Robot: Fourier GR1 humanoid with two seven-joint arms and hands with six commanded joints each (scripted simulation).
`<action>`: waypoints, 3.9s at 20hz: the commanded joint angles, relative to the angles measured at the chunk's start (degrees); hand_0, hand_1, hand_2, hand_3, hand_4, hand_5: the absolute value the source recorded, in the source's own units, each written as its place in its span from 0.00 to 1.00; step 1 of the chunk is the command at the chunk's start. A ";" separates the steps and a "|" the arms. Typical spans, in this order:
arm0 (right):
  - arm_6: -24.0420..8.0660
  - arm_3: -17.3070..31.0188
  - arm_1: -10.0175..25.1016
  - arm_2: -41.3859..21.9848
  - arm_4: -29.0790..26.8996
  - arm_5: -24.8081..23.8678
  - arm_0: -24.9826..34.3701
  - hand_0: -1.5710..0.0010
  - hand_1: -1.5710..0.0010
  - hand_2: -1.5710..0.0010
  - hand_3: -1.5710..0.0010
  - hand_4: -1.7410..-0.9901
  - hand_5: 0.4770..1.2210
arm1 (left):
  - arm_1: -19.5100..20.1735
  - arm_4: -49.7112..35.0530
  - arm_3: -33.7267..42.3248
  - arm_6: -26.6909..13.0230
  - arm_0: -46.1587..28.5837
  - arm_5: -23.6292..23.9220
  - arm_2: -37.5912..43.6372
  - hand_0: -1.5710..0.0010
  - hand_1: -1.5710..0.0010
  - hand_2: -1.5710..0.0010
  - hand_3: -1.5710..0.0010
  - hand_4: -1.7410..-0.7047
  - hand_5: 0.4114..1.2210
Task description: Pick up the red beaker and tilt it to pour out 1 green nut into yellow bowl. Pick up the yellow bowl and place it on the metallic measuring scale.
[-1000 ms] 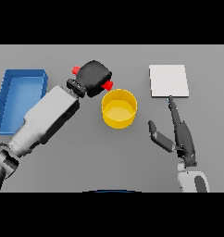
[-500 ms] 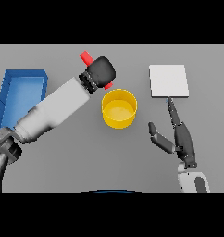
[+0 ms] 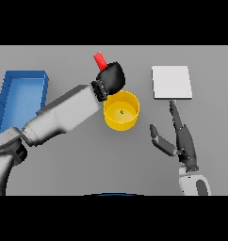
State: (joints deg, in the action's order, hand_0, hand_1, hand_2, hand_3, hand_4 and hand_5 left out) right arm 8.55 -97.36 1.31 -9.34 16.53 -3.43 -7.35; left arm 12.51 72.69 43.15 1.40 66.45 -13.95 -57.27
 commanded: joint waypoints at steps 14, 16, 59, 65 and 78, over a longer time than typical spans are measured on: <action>0.26 -0.18 -0.05 -0.40 1.61 -1.06 0.51 1.00 1.00 1.00 1.00 0.94 0.28 | -2.35 7.04 -5.40 7.73 11.36 -2.64 -7.10 0.00 0.00 0.00 0.00 0.01 1.00; 0.68 -0.11 0.52 -0.10 1.72 -1.08 0.25 1.00 1.00 1.00 1.00 0.95 0.28 | -1.34 6.67 -6.97 7.97 14.42 -3.16 -5.50 0.00 0.00 0.00 0.00 0.02 1.00; 1.06 1.29 0.69 -0.56 1.81 -1.04 1.69 1.00 1.00 1.00 1.00 0.97 0.23 | 15.98 -57.60 21.73 -33.42 -37.50 28.02 55.74 0.00 0.00 0.00 0.02 0.00 0.88; 0.21 1.30 0.82 -0.32 2.27 -1.60 1.87 1.00 1.00 1.00 1.00 0.96 0.21 | 17.32 -55.29 26.08 -33.75 -41.98 26.69 53.68 0.00 0.00 0.01 0.02 0.33 0.54; 0.65 0.73 0.95 -0.85 2.45 -1.16 1.16 1.00 1.00 1.00 1.00 0.96 0.22 | 18.64 -55.05 24.99 -30.65 -43.45 20.95 50.80 0.90 0.91 0.91 0.92 0.91 0.29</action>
State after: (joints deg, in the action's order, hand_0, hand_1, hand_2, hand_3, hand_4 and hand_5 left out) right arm 9.15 -96.63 2.25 -10.20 18.98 -4.57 -6.19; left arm 31.15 17.64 68.15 -29.23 23.01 7.00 -6.48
